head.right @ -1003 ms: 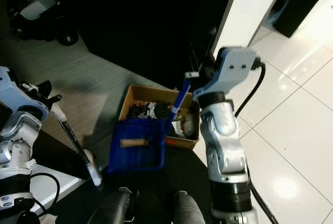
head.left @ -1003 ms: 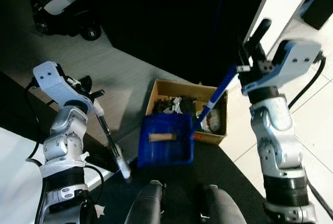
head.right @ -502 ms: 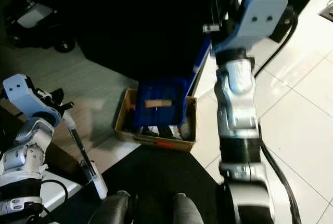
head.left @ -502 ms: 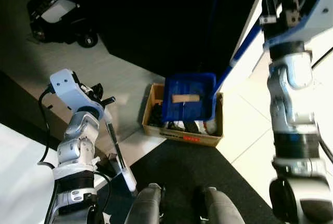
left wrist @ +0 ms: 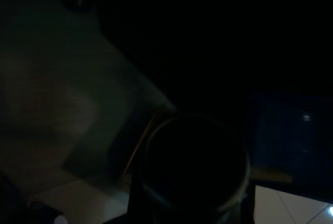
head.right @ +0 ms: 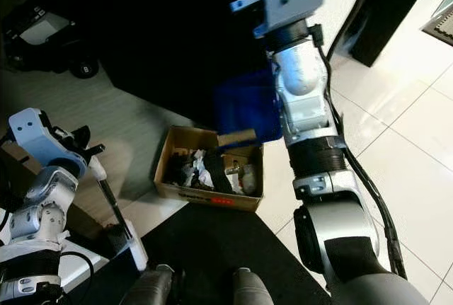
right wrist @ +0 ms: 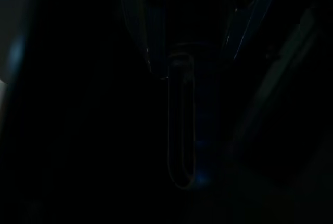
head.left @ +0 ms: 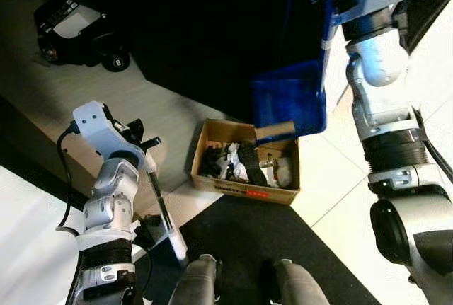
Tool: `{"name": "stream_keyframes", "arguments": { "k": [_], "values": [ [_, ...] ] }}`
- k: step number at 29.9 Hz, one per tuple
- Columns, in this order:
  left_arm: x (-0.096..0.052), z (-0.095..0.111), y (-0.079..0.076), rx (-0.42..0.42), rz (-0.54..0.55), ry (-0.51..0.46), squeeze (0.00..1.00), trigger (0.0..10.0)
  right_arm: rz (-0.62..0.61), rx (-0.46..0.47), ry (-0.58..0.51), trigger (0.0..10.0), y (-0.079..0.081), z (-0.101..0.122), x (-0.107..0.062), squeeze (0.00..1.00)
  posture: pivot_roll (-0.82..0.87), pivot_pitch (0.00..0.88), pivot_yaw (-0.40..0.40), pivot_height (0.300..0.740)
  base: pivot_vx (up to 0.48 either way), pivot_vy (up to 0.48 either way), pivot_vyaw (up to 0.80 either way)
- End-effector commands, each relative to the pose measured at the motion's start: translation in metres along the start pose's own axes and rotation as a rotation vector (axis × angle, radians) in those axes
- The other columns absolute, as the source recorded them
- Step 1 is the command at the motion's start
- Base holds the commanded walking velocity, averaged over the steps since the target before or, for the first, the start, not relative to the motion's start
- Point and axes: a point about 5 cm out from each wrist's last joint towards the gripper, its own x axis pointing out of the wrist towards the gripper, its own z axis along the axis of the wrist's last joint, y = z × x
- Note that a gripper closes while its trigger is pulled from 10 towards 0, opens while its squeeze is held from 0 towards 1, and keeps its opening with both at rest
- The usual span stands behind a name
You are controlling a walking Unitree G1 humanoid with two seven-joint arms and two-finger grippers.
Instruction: Sweep floor
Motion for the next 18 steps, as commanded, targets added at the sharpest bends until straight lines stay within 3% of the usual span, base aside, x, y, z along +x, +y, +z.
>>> {"name": "stream_keyframes", "arguments": {
  "k": [1,4,8,18],
  "values": [
    [-0.003,0.002,-0.005,0.004,-0.005,-0.034,0.00,10.0,0.118,-0.023,-0.134,10.0,0.019,0.016,0.007,0.00,0.04,0.054,-0.023,0.740,0.000,0.000,0.00],
    [-0.004,-0.001,-0.008,-0.001,-0.008,-0.034,0.00,10.0,0.256,-0.016,-0.194,10.0,0.049,0.017,-0.003,0.00,0.04,0.056,-0.027,0.740,0.000,0.000,0.00],
    [-0.005,-0.003,-0.009,-0.005,-0.010,-0.033,0.00,10.0,0.371,-0.007,-0.243,10.0,0.075,0.018,-0.018,0.00,0.04,0.057,-0.031,0.740,0.000,0.000,0.00],
    [-0.005,-0.006,-0.011,-0.007,-0.016,-0.025,0.00,10.0,0.384,-0.047,-0.273,10.0,0.074,0.017,-0.022,0.00,0.03,0.061,-0.020,0.740,0.000,0.000,0.00]
  ]
}}
